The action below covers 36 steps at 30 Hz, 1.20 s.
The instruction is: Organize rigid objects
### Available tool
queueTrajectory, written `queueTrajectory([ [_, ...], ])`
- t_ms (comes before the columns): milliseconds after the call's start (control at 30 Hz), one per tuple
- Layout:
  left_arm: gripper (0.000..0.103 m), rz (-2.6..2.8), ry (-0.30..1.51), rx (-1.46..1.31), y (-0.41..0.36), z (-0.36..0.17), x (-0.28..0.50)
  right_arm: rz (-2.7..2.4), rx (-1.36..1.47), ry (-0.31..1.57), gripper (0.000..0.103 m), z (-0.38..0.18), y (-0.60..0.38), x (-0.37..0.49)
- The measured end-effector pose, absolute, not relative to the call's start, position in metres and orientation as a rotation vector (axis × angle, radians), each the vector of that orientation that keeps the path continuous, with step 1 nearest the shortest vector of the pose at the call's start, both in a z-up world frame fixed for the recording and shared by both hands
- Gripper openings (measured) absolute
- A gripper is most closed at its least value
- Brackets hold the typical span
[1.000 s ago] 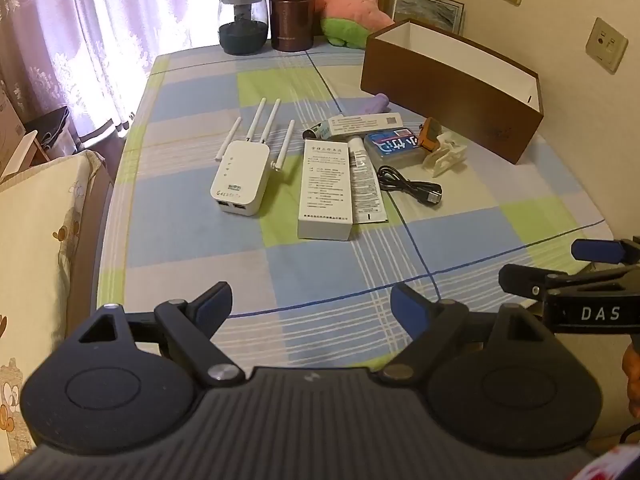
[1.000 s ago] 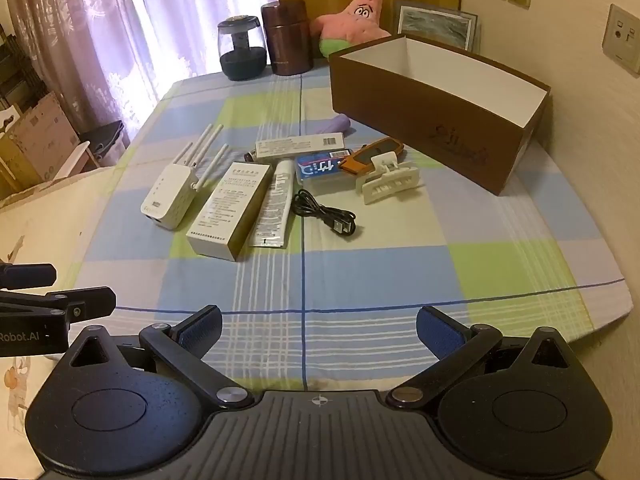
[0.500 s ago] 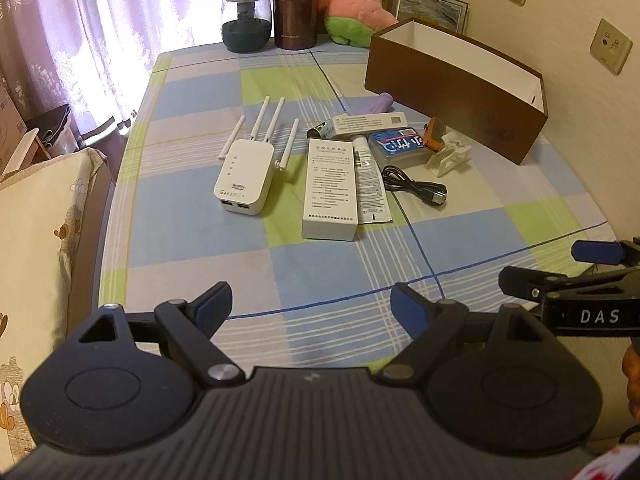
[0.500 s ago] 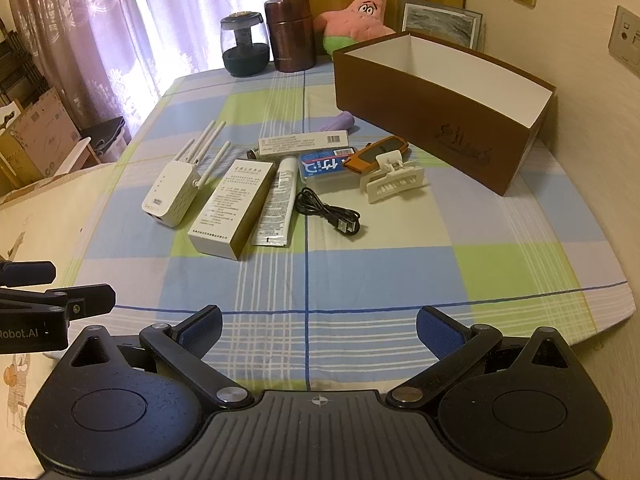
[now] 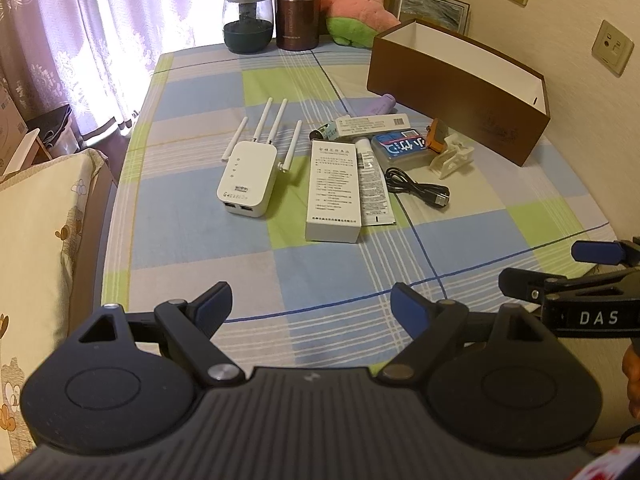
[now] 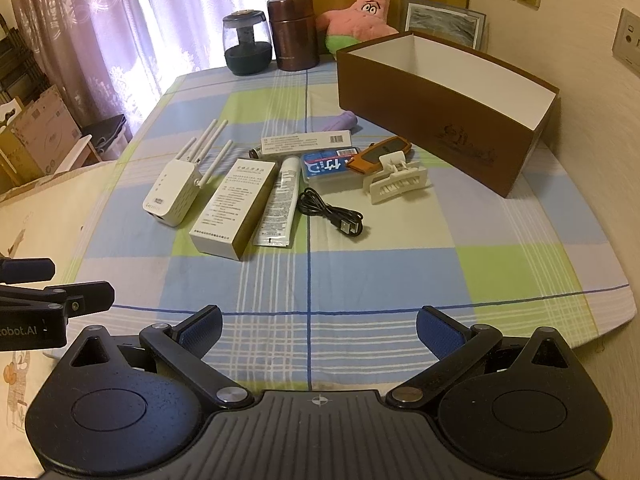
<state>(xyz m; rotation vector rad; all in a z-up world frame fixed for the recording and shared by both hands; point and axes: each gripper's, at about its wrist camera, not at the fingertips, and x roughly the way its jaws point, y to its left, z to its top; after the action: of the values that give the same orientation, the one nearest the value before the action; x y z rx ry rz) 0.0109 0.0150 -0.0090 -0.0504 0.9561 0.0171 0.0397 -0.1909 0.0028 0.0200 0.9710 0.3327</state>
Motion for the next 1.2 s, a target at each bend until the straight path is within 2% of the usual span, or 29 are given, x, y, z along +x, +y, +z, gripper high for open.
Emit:
queueTrajectory([
  [1200,0.084,0.017,0.956,-0.048,0.016,-0.0084,0.0111,0.345,0.013,0.975,0.101,-0.0003,-0.1841,0.045],
])
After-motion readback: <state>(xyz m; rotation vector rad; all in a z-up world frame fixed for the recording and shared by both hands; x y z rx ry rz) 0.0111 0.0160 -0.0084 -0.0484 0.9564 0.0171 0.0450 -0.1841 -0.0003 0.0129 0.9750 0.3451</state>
